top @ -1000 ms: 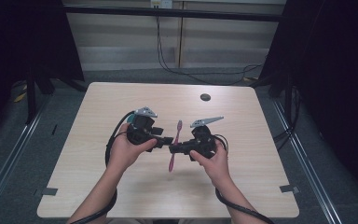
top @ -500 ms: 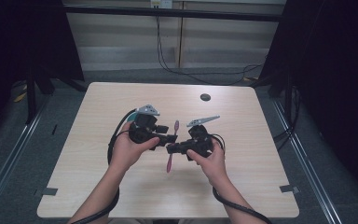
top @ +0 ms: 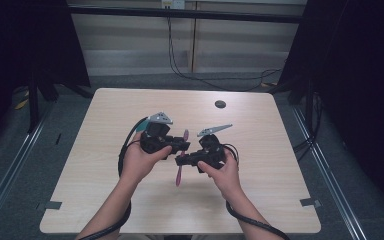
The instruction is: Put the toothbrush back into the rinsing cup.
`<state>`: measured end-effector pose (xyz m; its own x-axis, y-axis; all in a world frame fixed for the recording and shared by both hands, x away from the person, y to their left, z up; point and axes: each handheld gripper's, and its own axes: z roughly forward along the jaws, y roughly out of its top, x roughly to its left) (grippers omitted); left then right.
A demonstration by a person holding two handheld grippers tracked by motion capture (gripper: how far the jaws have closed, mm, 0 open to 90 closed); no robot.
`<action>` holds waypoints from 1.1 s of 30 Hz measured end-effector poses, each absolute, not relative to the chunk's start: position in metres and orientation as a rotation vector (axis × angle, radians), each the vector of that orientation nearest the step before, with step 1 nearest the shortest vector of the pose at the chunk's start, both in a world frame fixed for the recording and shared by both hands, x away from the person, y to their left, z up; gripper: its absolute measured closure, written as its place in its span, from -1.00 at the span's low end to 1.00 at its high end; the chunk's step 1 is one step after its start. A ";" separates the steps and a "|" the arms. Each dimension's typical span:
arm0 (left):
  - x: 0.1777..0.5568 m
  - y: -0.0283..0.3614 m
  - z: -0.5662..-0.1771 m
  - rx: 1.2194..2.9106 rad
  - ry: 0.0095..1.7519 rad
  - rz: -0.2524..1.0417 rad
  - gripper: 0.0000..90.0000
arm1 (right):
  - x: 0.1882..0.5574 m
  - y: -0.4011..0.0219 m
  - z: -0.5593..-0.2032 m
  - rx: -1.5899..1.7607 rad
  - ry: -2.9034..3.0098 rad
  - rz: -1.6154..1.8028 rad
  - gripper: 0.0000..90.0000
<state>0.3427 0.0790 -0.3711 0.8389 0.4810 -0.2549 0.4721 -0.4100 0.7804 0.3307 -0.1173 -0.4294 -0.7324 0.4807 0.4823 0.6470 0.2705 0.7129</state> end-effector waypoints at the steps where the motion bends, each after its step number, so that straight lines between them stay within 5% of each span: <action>1: 0.343 0.079 -0.371 2.062 0.695 0.008 0.72 | 0.331 -0.117 -0.429 -1.060 -2.361 -1.455 0.82; 7: 0.341 0.078 -0.369 2.037 0.699 -0.017 0.89 | 0.330 -0.117 -0.428 -1.061 -2.350 -1.485 0.81; 17: 0.341 0.079 -0.369 2.018 0.701 -0.016 0.91 | 0.328 -0.118 -0.430 -1.075 -2.299 -1.531 0.80; 28: 0.343 0.099 -0.360 1.989 0.737 0.028 0.91 | 0.321 -0.133 -0.427 -1.098 -2.472 -1.514 -0.30; 33: 0.345 0.110 -0.356 1.974 0.759 0.052 0.90 | 0.319 -0.145 -0.434 -1.161 -2.529 -1.463 -0.50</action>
